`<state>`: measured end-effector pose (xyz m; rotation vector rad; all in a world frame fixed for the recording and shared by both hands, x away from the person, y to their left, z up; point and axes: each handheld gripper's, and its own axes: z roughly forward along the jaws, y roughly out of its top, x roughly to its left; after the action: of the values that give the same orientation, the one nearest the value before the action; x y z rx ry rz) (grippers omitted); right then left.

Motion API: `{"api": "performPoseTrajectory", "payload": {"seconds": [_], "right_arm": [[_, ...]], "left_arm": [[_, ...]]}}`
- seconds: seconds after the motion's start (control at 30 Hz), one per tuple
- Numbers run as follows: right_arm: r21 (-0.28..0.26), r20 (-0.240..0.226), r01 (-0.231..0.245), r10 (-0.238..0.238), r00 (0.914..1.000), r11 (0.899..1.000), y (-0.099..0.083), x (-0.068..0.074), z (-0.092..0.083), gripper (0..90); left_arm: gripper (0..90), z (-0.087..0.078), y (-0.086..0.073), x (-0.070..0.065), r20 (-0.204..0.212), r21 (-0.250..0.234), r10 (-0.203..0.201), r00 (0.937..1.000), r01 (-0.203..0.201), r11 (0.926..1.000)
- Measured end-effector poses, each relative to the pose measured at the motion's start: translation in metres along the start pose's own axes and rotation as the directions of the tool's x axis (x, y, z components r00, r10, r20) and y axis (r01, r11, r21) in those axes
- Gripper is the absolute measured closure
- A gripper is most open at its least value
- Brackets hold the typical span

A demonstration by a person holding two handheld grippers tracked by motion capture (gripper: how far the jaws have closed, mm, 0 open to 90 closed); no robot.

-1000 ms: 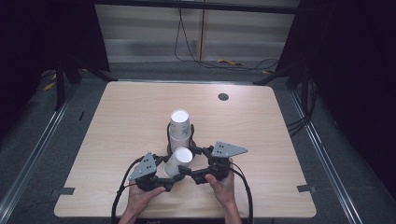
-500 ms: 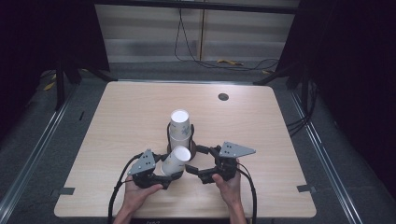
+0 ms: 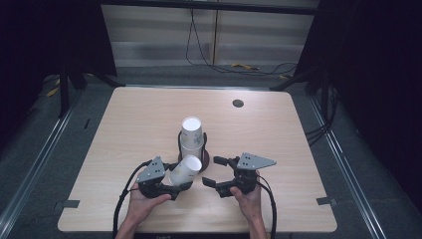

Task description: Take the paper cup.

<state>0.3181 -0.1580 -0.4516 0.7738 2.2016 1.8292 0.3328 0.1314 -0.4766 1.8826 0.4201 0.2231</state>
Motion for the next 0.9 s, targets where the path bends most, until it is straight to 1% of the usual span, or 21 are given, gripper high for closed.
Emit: {"api": "performPoseTrajectory", "payload": {"seconds": [0.1, 0.17, 0.23, 0.33, 0.37, 0.43, 0.53, 0.63, 0.67, 0.83, 0.87, 0.9], "right_arm": [[0.009, 0.002, 0.004, -0.004, 1.0000, 1.000, -0.001, 0.000, -0.001, 16.0], [0.017, -0.001, 0.008, -0.008, 1.0000, 1.000, -0.001, -0.001, -0.001, 15.2], [0.024, 0.002, 0.011, -0.011, 0.9999, 1.000, -0.002, -0.001, -0.001, 15.2], [0.036, 0.004, 0.016, -0.017, 0.9999, 0.999, -0.001, -0.001, -0.003, 15.0], [0.037, 0.002, 0.021, -0.021, 0.9998, 0.999, -0.001, -0.001, -0.004, 15.0], [0.043, 0.000, 0.020, -0.020, 0.9998, 0.999, -0.002, -0.001, -0.005, 15.0], [0.063, -0.002, 0.026, -0.026, 0.9997, 0.998, -0.003, -0.002, -0.007, 15.0], [0.090, 0.002, 0.036, -0.036, 0.9993, 0.995, -0.004, -0.003, -0.007, 15.2], [0.095, 0.007, 0.038, -0.039, 0.9992, 0.995, -0.004, -0.003, -0.007, 15.3], [0.134, -0.001, 0.049, -0.050, 0.9988, 0.990, -0.004, -0.003, -0.008, 16.7], [0.139, -0.003, 0.053, -0.054, 0.9986, 0.989, -0.004, -0.003, -0.008, 16.9], [0.152, -0.006, 0.061, -0.060, 0.9982, 0.987, -0.003, -0.002, -0.008, 17.1]], "left_arm": [[28.9, 0.001, 0.000, 0.000, -0.005, 0.015, 0.004, 1.0000, -0.004, 0.9999], [29.0, 0.001, 0.001, 0.001, 0.000, 0.024, 0.006, 1.0000, -0.006, 0.9997], [29.0, 0.002, 0.003, 0.000, -0.002, 0.052, 0.025, 0.9997, -0.025, 0.9984], [29.0, 0.003, 0.007, -0.001, 0.007, 0.067, 0.041, 0.9991, -0.042, 0.9969], [29.0, 0.003, 0.008, -0.001, 0.005, 0.068, 0.037, 0.9993, -0.038, 0.9970], [29.0, 0.004, 0.009, -0.001, 0.010, 0.073, 0.042, 0.9991, -0.042, 0.9965], [28.9, 0.007, 0.009, -0.001, 0.020, 0.094, 0.042, 0.9989, -0.044, 0.9946], [29.0, 0.009, 0.011, -0.001, 0.020, 0.107, 0.046, 0.9987, -0.048, 0.9930], [29.0, 0.010, 0.013, -0.001, 0.024, 0.117, 0.052, 0.9984, -0.054, 0.9916], [29.0, 0.014, 0.019, -0.005, 0.035, 0.142, 0.089, 0.9954, -0.093, 0.9855], [29.0, 0.014, 0.021, -0.005, 0.032, 0.154, 0.099, 0.9945, -0.103, 0.9827], [29.0, 0.015, 0.022, -0.005, 0.032, 0.163, 0.101, 0.9944, -0.105, 0.9810]]}}
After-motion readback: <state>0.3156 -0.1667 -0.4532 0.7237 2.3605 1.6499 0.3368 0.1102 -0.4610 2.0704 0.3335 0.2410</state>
